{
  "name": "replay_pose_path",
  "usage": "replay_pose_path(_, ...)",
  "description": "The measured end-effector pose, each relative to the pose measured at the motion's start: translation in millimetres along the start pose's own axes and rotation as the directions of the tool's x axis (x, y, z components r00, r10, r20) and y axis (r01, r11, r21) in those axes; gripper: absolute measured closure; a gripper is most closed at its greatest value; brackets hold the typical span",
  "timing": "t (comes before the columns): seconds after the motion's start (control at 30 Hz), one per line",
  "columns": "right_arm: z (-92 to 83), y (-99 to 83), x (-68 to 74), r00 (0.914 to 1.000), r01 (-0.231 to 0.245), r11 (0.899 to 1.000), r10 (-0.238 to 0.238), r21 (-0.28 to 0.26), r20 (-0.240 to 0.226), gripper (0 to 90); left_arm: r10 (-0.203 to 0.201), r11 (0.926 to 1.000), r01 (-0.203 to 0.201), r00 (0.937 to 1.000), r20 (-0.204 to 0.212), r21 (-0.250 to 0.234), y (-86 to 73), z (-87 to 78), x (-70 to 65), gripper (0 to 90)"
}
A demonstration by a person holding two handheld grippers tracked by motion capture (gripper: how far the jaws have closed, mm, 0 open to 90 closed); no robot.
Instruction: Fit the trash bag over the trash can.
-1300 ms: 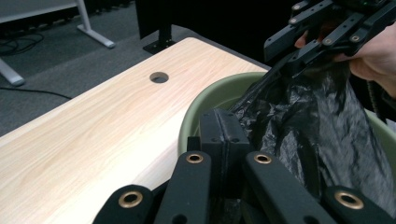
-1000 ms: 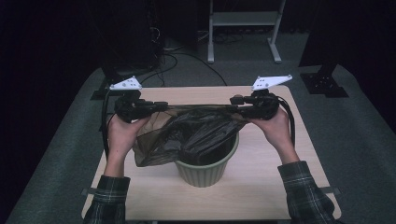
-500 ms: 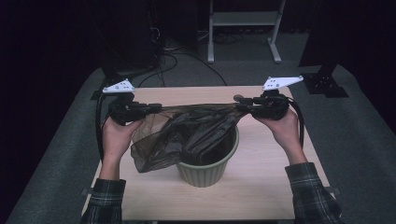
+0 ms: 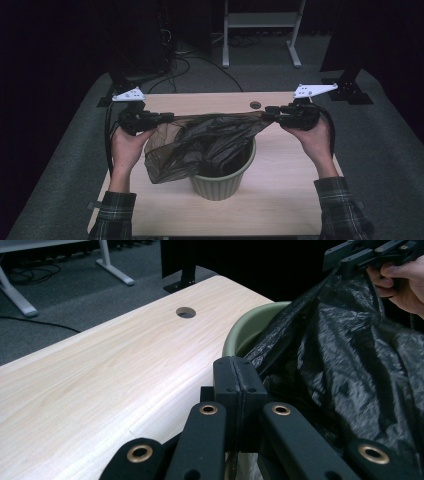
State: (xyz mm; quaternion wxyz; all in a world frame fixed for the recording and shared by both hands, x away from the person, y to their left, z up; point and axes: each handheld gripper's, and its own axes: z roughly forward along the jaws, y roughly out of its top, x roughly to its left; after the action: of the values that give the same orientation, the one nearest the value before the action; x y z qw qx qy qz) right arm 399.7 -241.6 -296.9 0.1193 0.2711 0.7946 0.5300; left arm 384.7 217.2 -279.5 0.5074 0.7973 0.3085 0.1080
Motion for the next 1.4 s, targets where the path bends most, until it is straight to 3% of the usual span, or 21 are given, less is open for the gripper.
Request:
replay_pose_path(0.1, 2.2, 1.7, -2.7, 0.9997, -0.015, 0.999, 0.014, -0.03, -0.018, 64.4, -0.002, 1.0, 0.002, 1.0, 0.005, 0.001, 1.3, 5.3, 0.0, 90.0)
replay_pose_path(0.3, 12.3, 9.7, 1.0, 0.9993, 0.001, 1.0, -0.002, -0.029, -0.038, 64.5, 0.007, 1.0, -0.007, 0.9999, 0.01, -0.004, 4.4, 9.6, -0.4, 90.0)
replay_pose_path(0.53, 14.4, 24.4, 5.4, 0.9968, 0.008, 0.995, -0.015, -0.097, -0.078, 61.5, 0.018, 0.9998, -0.018, 0.9997, 0.014, -0.006, 7.5, 12.3, -2.1, 90.0)
replay_pose_path(0.67, 18.9, 34.1, 8.0, 0.997, 0.036, 0.996, -0.041, -0.077, -0.066, 61.6, 0.023, 0.9997, -0.023, 0.9995, 0.019, -0.001, 9.1, 15.8, -3.2, 90.0)
replay_pose_path(0.93, 39.5, 32.5, 3.5, 0.9943, 0.017, 0.999, -0.021, -0.035, -0.105, 59.6, 0.028, 0.9995, -0.028, 0.9994, 0.023, 0.015, 8.4, 25.2, 1.9, 90.0)
replay_pose_path(1.03, 38.5, 28.4, 5.0, 0.9884, 0.014, 0.999, -0.021, -0.051, -0.151, 59.0, 0.015, 0.9997, -0.016, 0.9997, 0.021, 0.021, 6.4, 28.2, 5.2, 90.0)
replay_pose_path(1.23, 30.5, 25.4, 13.8, 0.981, 0.037, 0.998, -0.047, -0.057, -0.188, 54.1, -0.001, 0.9997, 0.0, 0.9998, 0.022, 0.025, 3.4, 31.3, 8.0, 90.0)
replay_pose_path(1.4, 20.8, 28.8, 22.5, 0.9813, 0.071, 0.995, -0.082, -0.067, -0.174, 50.3, 0.003, 0.9995, -0.004, 0.9997, 0.025, 0.03, 3.5, 33.4, 7.0, 90.0)
